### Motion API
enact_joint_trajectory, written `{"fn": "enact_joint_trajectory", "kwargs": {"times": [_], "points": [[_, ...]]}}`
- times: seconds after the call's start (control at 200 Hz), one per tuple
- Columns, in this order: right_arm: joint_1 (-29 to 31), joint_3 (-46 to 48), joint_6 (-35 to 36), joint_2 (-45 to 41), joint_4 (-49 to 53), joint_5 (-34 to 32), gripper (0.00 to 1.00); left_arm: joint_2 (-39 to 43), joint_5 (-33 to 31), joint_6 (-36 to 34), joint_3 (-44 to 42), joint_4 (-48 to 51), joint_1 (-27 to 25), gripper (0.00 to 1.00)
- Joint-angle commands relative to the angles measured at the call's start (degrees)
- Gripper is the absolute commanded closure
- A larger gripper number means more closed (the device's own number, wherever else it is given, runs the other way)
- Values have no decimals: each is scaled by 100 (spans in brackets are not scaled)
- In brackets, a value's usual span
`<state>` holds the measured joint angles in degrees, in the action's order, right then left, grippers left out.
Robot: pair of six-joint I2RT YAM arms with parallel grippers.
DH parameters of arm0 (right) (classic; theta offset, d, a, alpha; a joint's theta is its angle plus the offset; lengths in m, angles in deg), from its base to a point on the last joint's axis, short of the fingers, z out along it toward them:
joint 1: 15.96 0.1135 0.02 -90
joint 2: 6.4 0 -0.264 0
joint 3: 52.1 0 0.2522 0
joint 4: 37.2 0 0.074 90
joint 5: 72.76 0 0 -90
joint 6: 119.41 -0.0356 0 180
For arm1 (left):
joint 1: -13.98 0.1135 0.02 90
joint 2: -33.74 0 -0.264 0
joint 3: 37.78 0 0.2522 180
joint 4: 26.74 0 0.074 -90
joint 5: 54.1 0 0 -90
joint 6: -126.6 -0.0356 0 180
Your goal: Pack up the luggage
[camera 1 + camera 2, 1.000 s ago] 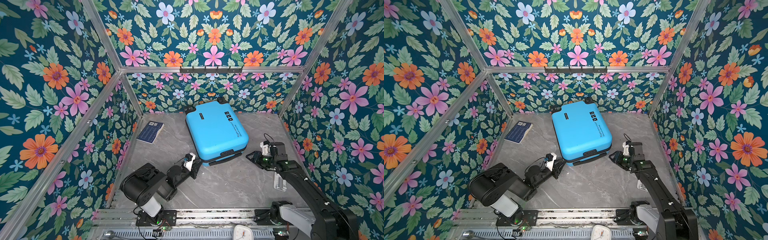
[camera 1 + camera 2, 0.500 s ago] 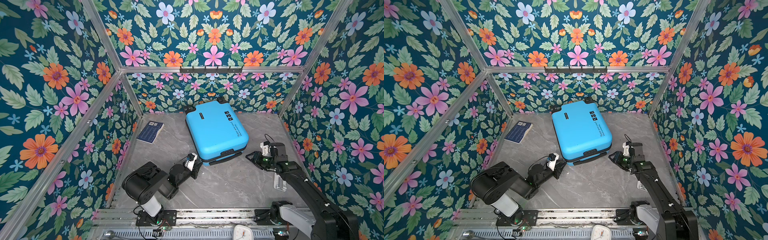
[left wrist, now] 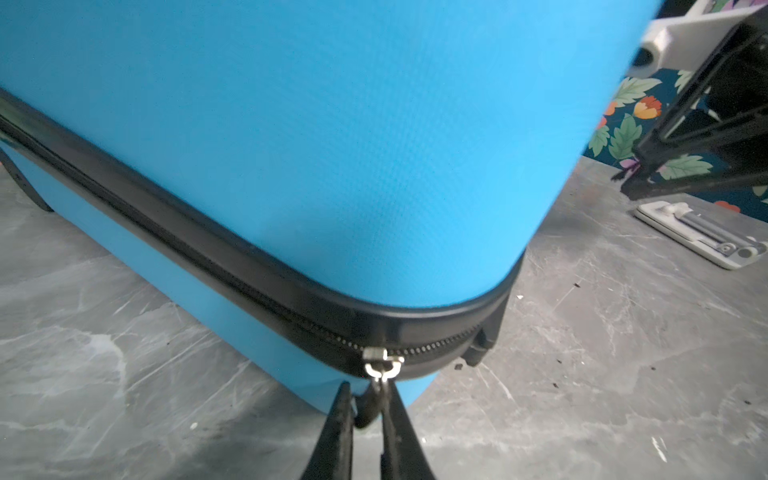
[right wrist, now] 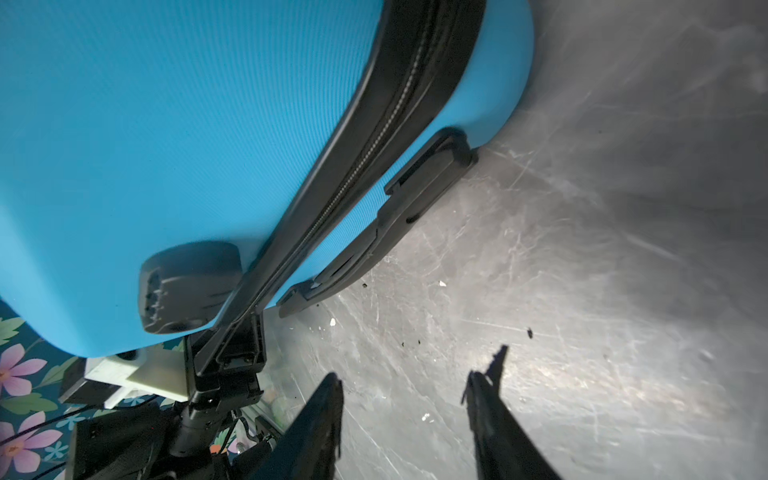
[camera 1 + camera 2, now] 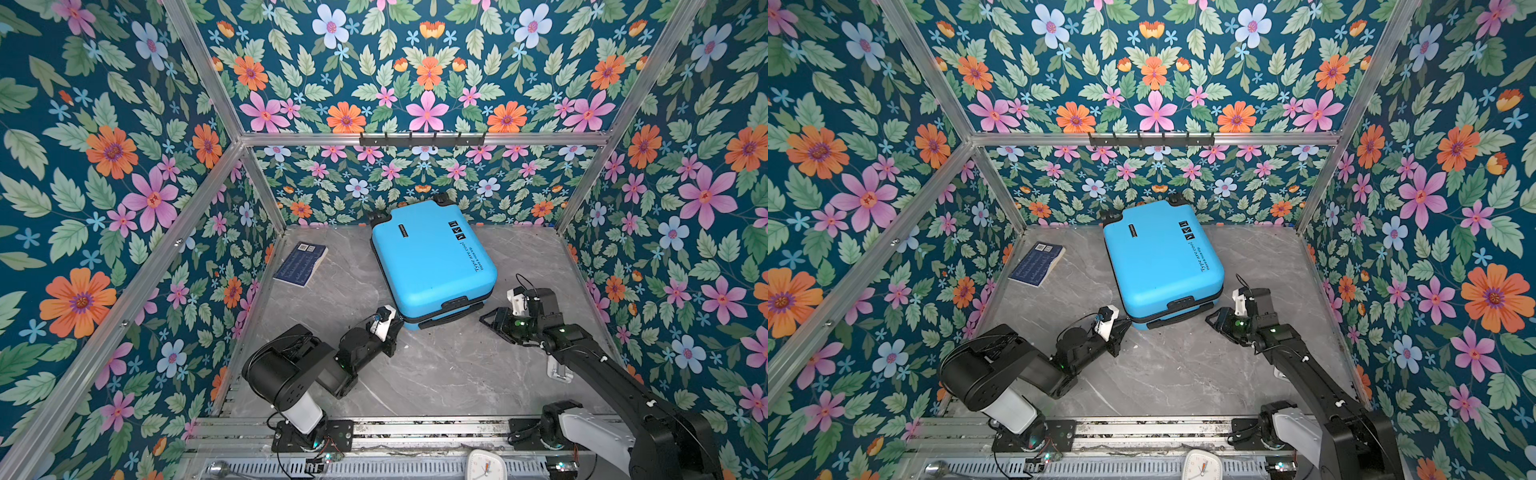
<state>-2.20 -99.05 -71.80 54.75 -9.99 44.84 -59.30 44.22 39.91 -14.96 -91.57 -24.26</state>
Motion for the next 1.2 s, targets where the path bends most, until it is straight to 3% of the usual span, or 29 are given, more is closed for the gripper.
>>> {"fn": "enact_joint_trajectory", "kwargs": {"times": [0.0,0.105,0.285,0.59,1.195], "points": [[279,67,-455,113,-470,-350,49,70,-268,-163,42,-239,1,91],[510,246,-913,249,-1017,-518,48,181,-280,-225,46,-144,1,100],[717,688,-1753,513,-2256,-856,48,435,-75,-314,87,337,1,100],[1173,1040,-2438,1177,-3979,-1418,54,775,109,-356,118,1071,-43,100],[1263,1261,-2916,2270,-5791,-1940,53,696,127,-349,290,1335,-161,100]]}}
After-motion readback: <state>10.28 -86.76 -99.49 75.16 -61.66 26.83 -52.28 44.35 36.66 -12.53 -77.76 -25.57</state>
